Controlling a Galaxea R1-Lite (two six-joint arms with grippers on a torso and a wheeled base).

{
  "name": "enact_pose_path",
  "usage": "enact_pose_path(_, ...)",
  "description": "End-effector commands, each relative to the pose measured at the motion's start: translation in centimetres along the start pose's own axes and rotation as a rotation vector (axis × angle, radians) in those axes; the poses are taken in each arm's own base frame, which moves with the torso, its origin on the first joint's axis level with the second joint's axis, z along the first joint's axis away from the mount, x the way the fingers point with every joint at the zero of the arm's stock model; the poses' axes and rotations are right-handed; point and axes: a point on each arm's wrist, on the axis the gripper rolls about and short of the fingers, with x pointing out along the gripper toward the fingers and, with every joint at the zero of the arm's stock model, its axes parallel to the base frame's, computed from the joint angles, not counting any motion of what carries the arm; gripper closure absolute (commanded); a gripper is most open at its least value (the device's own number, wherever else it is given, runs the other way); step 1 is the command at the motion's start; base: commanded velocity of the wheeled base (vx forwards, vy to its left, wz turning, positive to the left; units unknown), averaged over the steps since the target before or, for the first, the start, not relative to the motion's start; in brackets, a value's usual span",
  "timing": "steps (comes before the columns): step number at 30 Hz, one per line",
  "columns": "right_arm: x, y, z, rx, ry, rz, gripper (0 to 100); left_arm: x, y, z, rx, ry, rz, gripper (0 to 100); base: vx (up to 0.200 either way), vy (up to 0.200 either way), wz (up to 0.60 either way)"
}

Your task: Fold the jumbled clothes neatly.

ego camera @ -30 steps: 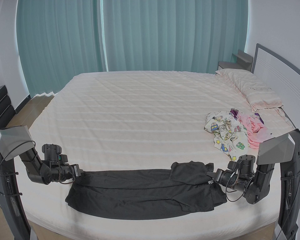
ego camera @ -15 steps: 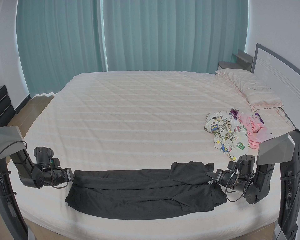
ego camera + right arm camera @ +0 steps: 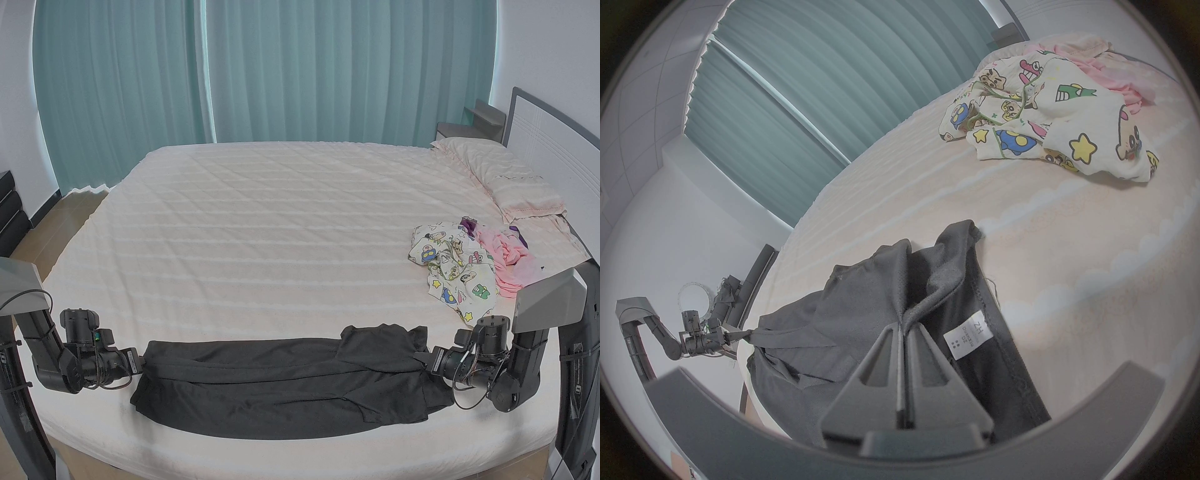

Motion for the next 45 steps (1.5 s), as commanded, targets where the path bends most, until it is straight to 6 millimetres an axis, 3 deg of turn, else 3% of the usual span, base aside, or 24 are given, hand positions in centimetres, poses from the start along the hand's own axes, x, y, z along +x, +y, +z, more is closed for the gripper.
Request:
enact_pose_path(1,-0.3,-0.1,0.2,-0.001,-0.005,-0.005,100,1.3,1.3,-1.7,-0.032,0.058,0.024,100,0.0,0.0,0.0)
enact_pose_path(10,-0.9,-0.6,-0.8,-0.079,0.042,-0.026,100,0.8,1.3,-2.6,-0.028,0.042,0.02,100,0.0,0.0,0.0)
enact_pose_path(17,-0.8,-0.9,-1.6,-0.113,0.07,-0.036,100,1.6,1.7,-3.0,-0.034,0.038,0.021,100,0.0,0.0,0.0)
enact_pose_path(18,-0.8,-0.9,-1.6,-0.115,0.073,-0.037,0,1.7,1.7,-3.1,-0.036,0.041,0.022,100,0.0,0.0,0.0)
enact_pose_path(19,-0.8,-0.9,-1.6,-0.118,0.073,-0.037,0,1.7,1.7,-3.1,-0.036,0.041,0.021,0,0.0,0.0,0.0)
enact_pose_path(28,-1.1,-0.6,-0.8,-0.125,0.034,-0.031,0,0.7,2.3,-2.7,-0.062,0.002,0.019,0,0.0,0.0,0.0)
enact_pose_path(33,-2.5,0.0,1.1,-0.125,-0.034,-0.024,0,-2.2,3.0,-2.4,-0.165,-0.021,-0.065,0,0.0,0.0,0.0)
enact_pose_path(36,-3.3,0.8,1.7,-0.116,-0.052,-0.011,0,-3.9,2.4,-2.4,-0.231,-0.024,-0.125,0,0.0,0.0,0.0)
enact_pose_path(45,-5.7,0.6,-0.7,0.045,0.024,-0.047,0,-5.1,1.9,-4.0,-0.273,0.036,-0.138,0,0.0,0.0,0.0)
